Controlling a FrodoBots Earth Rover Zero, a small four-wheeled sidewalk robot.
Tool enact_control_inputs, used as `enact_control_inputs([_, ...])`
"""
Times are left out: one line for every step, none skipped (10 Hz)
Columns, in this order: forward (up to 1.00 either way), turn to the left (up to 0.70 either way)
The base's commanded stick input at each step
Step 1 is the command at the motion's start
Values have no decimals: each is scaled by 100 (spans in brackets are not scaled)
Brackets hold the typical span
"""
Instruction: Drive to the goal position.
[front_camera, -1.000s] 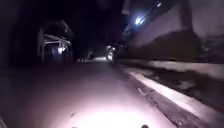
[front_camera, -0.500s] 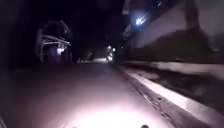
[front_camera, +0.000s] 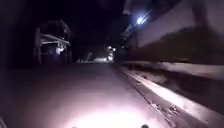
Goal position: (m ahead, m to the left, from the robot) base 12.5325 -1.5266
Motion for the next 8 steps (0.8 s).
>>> enact_control_inputs([70,0])
enact_control_inputs([70,0])
enact_control_inputs([70,0])
enact_control_inputs([70,0])
enact_control_inputs([70,0])
enact_control_inputs([70,0])
enact_control_inputs([70,0])
enact_control_inputs([70,0])
